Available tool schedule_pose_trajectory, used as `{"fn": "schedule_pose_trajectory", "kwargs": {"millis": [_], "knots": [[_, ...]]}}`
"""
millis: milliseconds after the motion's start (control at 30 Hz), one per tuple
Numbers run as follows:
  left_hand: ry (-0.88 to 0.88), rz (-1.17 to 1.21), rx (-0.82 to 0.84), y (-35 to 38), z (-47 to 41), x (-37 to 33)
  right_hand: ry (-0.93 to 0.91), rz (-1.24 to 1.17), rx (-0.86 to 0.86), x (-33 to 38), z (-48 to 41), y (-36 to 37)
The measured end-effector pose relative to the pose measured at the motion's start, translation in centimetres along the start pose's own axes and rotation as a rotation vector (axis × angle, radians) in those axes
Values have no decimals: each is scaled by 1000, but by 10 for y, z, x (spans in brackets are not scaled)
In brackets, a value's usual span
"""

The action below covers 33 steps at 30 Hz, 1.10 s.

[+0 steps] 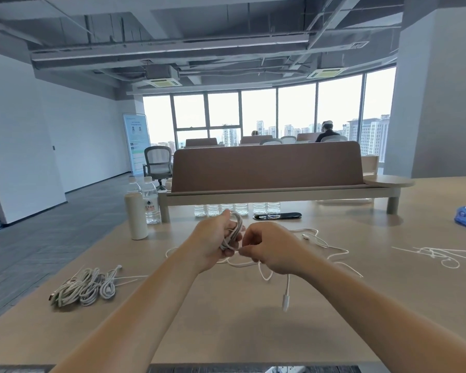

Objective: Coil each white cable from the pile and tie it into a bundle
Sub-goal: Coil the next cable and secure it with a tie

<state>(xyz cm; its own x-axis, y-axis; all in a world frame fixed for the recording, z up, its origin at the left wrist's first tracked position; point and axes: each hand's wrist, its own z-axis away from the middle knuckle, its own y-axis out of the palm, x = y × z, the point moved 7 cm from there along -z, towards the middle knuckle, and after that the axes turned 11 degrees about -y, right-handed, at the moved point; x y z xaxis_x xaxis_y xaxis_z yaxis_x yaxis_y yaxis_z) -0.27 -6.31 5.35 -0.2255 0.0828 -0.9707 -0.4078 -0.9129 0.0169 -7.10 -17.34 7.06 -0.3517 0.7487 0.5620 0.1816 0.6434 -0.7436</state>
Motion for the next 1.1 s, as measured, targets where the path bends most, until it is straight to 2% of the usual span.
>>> {"fn": "schedule_pose_trajectory", "kwargs": {"millis": [133,267,467,667,800,967,1100], "knots": [[-18,150,42,-17,-3,-9,55,-288,29,-12,8,4],[-28,143,62,-17,-1,-7,144,-323,-36,-31,6,-6],[10,-22,4,-5,0,-3,54,132,44,-15,-5,-12],[-29,-159,46,8,3,3,54,377,-5,-11,-14,-10],[-14,-210,15,8,0,2,1,574,17,-5,-17,-4],[18,-247,-25,9,0,-1,31,436,-55,-10,-19,-2],[16,-193,-37,-1,-1,-7,62,192,4,-15,-10,-8]]}}
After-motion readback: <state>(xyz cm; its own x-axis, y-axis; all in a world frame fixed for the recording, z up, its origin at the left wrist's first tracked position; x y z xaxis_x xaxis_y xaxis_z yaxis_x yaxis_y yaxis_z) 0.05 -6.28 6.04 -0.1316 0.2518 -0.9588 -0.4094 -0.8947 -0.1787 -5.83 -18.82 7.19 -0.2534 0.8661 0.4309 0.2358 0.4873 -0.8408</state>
